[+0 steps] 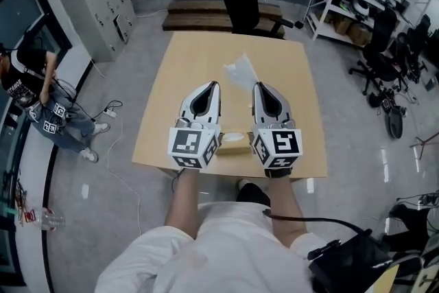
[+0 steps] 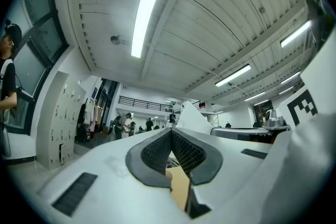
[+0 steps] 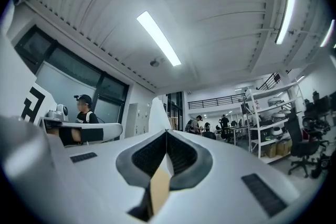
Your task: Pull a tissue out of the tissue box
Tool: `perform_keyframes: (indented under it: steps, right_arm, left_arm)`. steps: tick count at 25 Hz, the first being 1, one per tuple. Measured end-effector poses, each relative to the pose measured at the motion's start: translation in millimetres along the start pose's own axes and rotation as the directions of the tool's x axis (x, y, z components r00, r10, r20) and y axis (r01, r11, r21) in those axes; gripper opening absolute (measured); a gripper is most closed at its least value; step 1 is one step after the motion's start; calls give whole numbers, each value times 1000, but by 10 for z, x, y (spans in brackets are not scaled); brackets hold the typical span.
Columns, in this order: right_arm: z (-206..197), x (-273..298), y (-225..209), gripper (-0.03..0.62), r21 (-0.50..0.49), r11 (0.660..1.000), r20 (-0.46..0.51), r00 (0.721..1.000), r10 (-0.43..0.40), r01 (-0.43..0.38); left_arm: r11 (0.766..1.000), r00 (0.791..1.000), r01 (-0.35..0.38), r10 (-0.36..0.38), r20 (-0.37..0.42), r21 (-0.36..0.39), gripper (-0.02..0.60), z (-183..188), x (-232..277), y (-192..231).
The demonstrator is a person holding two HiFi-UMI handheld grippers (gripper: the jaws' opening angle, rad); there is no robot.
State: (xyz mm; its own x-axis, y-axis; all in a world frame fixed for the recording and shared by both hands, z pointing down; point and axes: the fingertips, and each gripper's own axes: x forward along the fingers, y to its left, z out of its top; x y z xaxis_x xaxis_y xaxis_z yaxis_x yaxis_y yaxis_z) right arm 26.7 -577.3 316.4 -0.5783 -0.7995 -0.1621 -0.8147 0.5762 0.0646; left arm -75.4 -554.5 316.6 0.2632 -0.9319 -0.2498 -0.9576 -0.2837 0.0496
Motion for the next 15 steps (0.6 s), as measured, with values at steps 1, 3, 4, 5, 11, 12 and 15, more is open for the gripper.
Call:
perform_keyframes:
  steps: [1,3,4,5,11,12,15]
  right_arm:
    - [2,2,5,6,0,1000,3,1000,1,-1]
    - [-4,0,-5,6,3,1000,7,1000,-2,2]
    - [-6,-2,-16,6,5,1000,8,1000,-4,4]
    - [-7,-6,-27,6,7,1000,10,1000,-7,7]
    - [-46,-33,-94,6,8,999,5,999,-33,33]
    - [-49,-35,-115,6,11,999,3,999,-38,38]
    - [-52,-57,-168,6,21,998,1,999,-52,52]
  left_arm:
    - [1000,1000,-1,1,-2,-2,2,-11,5,9]
    - [1000,1000,-3,3,-4,-5,2,-36,16,18]
    - [1000,1000,-4,4,-5,-6,2,-46,23,20]
    - [1000,1000,-5,5,-5,-8,2,-52,30,21]
    - [1000,1000,15,-15,-16,-15,2,-110,73,-15]
    - [1000,1000,19,-19,-19,-17,2,-118,86,-30]
    - [999,999,32,-32,-28,-19,2,-131,111,-88]
